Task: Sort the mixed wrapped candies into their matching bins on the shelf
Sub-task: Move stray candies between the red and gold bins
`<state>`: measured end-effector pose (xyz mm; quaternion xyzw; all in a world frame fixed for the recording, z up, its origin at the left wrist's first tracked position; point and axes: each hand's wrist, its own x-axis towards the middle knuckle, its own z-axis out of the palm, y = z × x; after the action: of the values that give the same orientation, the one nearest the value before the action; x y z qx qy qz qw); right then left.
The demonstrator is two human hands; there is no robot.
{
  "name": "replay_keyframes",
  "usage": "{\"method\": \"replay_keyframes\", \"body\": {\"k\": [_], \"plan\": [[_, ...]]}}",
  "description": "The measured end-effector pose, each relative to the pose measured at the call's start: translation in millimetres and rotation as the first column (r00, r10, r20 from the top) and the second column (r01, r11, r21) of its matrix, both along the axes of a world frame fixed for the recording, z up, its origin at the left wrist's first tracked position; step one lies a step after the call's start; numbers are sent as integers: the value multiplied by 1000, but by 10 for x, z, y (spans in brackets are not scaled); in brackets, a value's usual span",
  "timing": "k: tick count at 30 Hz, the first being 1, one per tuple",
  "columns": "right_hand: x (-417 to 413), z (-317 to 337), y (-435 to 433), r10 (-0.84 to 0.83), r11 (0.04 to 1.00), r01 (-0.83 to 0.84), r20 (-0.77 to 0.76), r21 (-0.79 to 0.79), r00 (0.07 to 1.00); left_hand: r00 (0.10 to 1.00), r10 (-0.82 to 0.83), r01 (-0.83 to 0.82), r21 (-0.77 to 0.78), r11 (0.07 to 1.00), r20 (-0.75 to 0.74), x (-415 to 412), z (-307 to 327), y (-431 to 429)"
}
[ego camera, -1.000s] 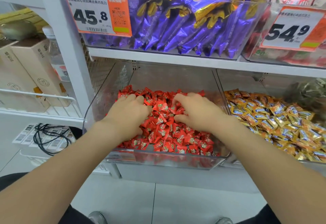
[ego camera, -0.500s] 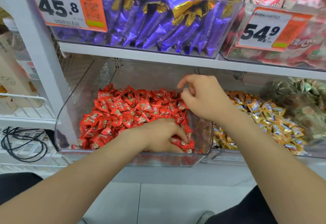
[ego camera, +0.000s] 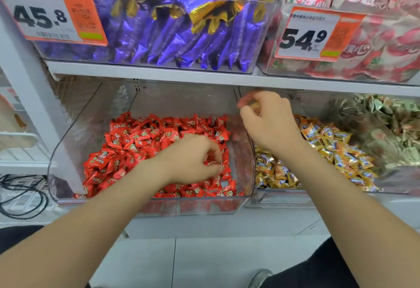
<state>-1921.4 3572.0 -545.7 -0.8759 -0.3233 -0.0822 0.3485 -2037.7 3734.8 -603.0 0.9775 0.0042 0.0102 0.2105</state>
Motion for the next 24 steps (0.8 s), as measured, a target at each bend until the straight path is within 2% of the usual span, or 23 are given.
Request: {"method": "replay_keyframes", "body": {"k": [3, 6, 7, 11, 15, 18, 21, 24], "plan": [[84, -35, -58, -50, 999, 47, -147, -25, 988, 976, 141, -151, 54, 987, 167, 247, -197, 34], [136, -98, -107, -66, 995, 50, -197, -81, 978, 937, 283, -326, 222, 919, 204, 429, -211, 207], [146, -111, -113, -67, 995, 51, -205, -86, 976, 945, 275, -315, 265, 911, 179, 474, -211, 240], [164, -133, -124, -52, 995, 33, -204, -96, 978, 991, 126, -98, 359, 928, -54, 640, -336, 297], [202, -126, -143, -38, 995, 21, -170, -101, 985, 962, 91, 11, 366, 931, -259, 598, -204, 331], [217, -116, -161, -32, 994, 14, -178, -104, 984, 938, 102, 25, 359, 933, -331, 437, -81, 349], [228, -101, -159, -26, 994, 6, -175, -110, 984, 926, 236, -128, 342, 931, -296, 297, 76, 354], [239, -93, -150, -28, 994, 8, -176, -113, 984, 943, 313, -222, 486, 845, -113, 311, 137, 291]]}}
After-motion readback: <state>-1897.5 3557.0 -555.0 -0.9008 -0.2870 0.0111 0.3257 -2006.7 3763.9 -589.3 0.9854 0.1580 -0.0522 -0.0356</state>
